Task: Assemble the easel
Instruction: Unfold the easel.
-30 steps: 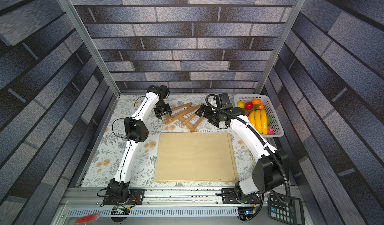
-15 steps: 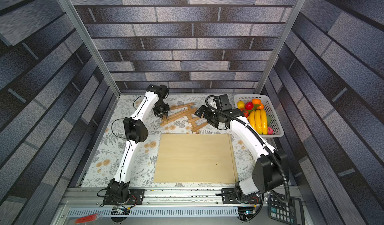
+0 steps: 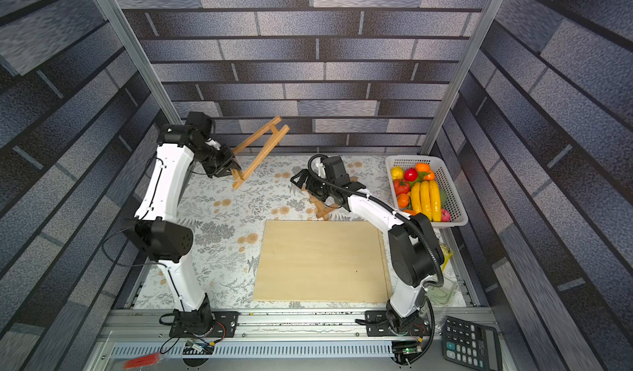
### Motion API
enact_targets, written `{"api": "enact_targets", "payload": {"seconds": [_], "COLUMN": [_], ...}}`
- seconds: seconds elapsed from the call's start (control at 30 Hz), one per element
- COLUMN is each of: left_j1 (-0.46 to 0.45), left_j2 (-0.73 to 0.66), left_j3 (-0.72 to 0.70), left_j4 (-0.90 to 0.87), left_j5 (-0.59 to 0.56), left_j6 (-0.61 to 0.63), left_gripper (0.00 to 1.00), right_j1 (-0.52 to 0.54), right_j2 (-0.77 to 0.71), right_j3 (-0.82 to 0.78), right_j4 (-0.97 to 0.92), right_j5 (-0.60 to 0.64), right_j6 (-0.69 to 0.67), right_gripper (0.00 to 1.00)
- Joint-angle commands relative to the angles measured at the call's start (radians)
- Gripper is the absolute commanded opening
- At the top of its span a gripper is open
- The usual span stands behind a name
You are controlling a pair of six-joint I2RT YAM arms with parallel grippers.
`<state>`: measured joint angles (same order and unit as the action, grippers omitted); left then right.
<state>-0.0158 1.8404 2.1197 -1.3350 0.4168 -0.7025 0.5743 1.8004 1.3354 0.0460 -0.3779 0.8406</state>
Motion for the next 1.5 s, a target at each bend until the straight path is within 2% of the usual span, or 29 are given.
{"api": "enact_targets", "payload": {"seconds": [0.0,0.13,0.23,0.43,0.6,0.77,0.9,1.07,1.27,1.4,1.47], "left_j1": [0.048,0.106,0.138,0.147,0.145,0.152,0.172,0.181,0.230,0.224,0.215], "left_j2": [-0.114,-0.218,-0.255,-0.239,-0.214,-0.220,-0.233,-0.248,-0.304,-0.328,-0.326], "left_j3": [-0.282,-0.489,-0.552,-0.544,-0.523,-0.541,-0.590,-0.684,-0.888,-1.001,-1.051], "left_j4": [0.272,0.344,0.366,0.375,0.382,0.383,0.392,0.495,0.709,0.839,0.910], "left_j5": [0.172,0.211,0.220,0.228,0.241,0.236,0.215,0.230,0.215,0.153,0.134], "left_j6": [-0.133,-0.151,-0.158,-0.157,-0.164,-0.159,-0.134,-0.153,-0.189,-0.125,-0.119], "left_gripper": [0.00,0.00,0.00,0.00,0.00,0.00,0.00,0.00,0.00,0.00,0.00], "right_j1": [0.057,0.115,0.157,0.179,0.187,0.170,0.116,0.080,0.028,0.012,0.010], "right_j2": [0.129,0.330,0.429,0.518,0.576,0.629,0.716,0.852,0.964,1.082,1.107], "right_j3": [0.142,0.338,0.466,0.507,0.599,0.649,0.732,0.954,1.102,1.282,1.306], "right_j4": [0.283,0.348,0.316,0.369,0.262,0.158,0.145,0.002,-0.015,-0.018,0.019], "right_j5": [0.013,-0.039,-0.071,-0.085,-0.099,0.018,0.042,0.027,0.067,0.040,0.039], "right_j6": [-0.045,-0.066,-0.095,-0.047,-0.104,-0.178,-0.174,-0.256,-0.212,-0.179,-0.160], "right_gripper": [1.00,1.00,1.00,1.00,1.00,1.00,0.99,0.99,0.99,1.00,1.00]}}
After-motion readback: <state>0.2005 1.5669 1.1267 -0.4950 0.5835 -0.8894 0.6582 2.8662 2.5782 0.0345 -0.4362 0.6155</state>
